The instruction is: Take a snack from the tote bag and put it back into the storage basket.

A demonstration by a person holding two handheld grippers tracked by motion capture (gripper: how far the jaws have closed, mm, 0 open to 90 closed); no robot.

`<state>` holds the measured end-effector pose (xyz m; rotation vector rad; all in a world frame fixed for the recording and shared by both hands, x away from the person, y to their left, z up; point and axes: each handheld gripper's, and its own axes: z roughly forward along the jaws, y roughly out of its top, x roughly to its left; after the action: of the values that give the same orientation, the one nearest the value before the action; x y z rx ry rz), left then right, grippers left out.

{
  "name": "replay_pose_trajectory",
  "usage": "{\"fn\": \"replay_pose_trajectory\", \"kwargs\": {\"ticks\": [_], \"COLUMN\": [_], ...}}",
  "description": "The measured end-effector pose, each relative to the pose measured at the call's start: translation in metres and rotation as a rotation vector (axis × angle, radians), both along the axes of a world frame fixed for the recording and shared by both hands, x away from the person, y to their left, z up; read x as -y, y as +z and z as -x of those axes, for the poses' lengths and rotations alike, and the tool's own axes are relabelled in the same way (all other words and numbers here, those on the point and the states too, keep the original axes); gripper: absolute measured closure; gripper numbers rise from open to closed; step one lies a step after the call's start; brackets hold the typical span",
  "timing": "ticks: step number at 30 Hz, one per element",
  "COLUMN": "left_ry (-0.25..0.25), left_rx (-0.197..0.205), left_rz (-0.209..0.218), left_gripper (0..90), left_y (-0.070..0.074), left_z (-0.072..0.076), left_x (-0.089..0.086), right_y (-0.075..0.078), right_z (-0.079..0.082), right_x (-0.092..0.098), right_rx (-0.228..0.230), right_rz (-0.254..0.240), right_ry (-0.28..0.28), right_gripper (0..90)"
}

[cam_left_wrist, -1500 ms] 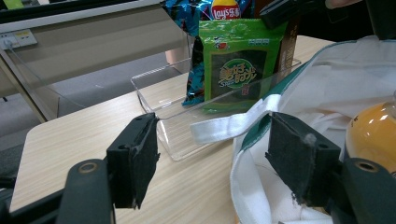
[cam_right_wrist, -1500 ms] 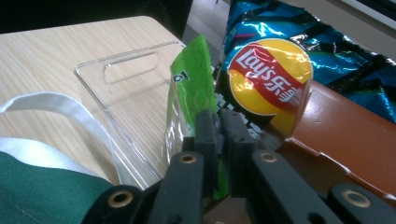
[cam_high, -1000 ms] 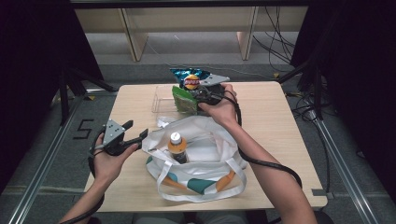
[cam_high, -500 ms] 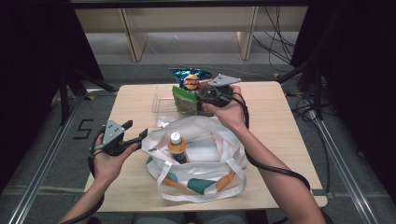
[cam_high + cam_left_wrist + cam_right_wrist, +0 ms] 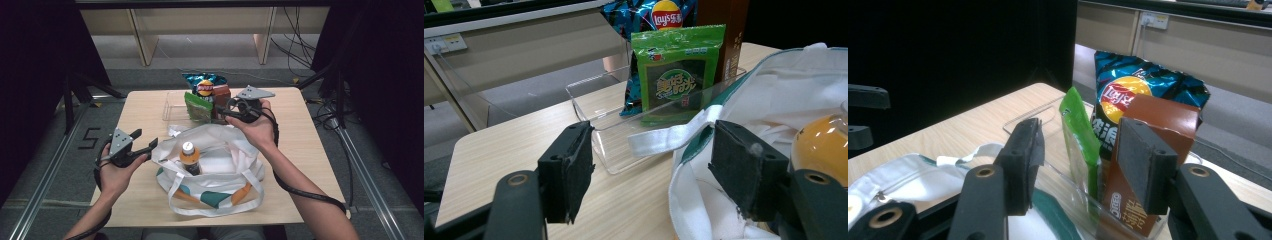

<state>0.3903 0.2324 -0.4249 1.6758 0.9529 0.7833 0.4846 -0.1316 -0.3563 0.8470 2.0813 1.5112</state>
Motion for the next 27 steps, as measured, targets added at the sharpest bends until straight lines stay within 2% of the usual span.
{"fn": "replay_pose_trajectory", "kwargs": {"ticks": [6,8,11,12,13,18,22,23,27], "left_ry": [0.0,0.0,0.001,0.002,0.001,0.0,0.002,0.002,0.0], "left_rx": [-0.001,-0.001,-0.003,-0.002,0.0,0.001,-0.001,0.001,0.004], "left_rz": [0.003,0.006,0.008,0.008,0.013,0.017,0.01,0.01,0.012], "left_gripper": [32.4,32.4,32.5,32.4,32.4,32.5,32.4,32.4,32.4], "left_y": [0.0,-0.001,-0.001,-0.001,-0.001,-0.001,-0.001,0.0,0.0], "left_z": [0.0,0.0,0.0,0.0,0.0,0.0,0.001,0.001,0.0], "left_x": [0.0,0.0,-0.001,-0.001,-0.002,-0.002,-0.002,-0.002,-0.001], "right_y": [-0.002,-0.003,-0.004,-0.005,-0.006,-0.008,-0.013,-0.014,-0.018], "right_z": [0.01,0.014,0.017,0.018,0.02,0.025,0.032,0.032,0.039], "right_x": [0.01,0.013,0.019,0.022,0.024,0.037,0.047,0.049,0.057], "right_rx": [0.007,0.005,0.005,0.02,0.005,0.018,0.01,0.022,0.013], "right_rz": [-0.007,-0.028,-0.02,-0.016,-0.019,-0.016,-0.024,-0.025,-0.018], "right_ry": [-0.004,-0.02,-0.016,-0.023,-0.019,-0.045,-0.069,-0.06,-0.075], "right_gripper": [51.8,51.7,51.6,51.6,51.6,51.3,50.9,50.8,50.7]}}
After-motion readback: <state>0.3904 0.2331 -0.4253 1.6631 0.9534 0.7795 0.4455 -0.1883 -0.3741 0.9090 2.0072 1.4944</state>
